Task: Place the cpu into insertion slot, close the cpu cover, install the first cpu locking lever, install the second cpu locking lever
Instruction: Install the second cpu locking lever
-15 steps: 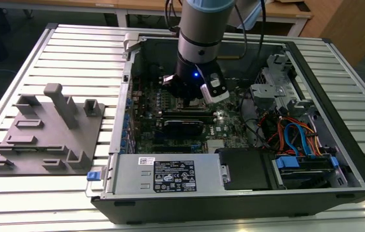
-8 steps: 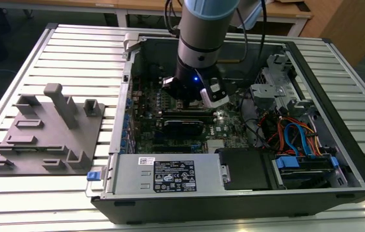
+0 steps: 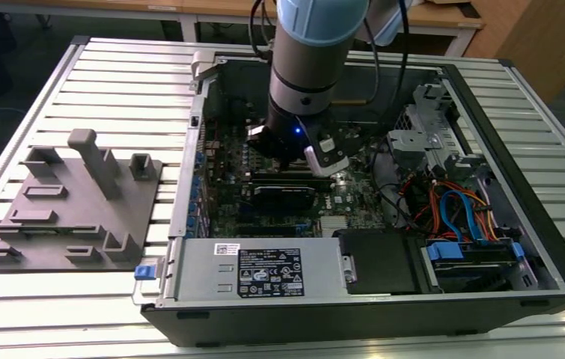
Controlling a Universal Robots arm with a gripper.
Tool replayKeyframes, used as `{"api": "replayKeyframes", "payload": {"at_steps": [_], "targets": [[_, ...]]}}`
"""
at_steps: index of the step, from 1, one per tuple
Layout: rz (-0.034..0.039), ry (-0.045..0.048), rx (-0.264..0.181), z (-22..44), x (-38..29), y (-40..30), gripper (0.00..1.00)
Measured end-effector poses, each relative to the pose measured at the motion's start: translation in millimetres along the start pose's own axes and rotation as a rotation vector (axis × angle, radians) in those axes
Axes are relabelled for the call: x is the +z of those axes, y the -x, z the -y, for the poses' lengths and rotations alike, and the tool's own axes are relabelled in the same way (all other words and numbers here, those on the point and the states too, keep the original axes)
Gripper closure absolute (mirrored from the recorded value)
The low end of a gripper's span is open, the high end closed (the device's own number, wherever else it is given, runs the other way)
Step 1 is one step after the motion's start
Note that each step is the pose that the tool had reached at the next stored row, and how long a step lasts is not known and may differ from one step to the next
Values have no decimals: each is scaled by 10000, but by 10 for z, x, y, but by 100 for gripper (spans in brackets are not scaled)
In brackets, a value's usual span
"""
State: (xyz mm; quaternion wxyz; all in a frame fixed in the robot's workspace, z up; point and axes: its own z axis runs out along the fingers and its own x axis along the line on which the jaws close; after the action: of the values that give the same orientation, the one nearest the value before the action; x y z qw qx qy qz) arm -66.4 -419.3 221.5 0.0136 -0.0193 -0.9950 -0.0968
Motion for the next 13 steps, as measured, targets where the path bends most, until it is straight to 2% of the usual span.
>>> {"api": "replayKeyframes", "payload": {"at_steps": [3,8,13], "targets": [[-5,135,-3,26,16,-32,90],[-8,236,-6,48,58,-87,90],[-15,351,-9,62,109,-107,90]]}}
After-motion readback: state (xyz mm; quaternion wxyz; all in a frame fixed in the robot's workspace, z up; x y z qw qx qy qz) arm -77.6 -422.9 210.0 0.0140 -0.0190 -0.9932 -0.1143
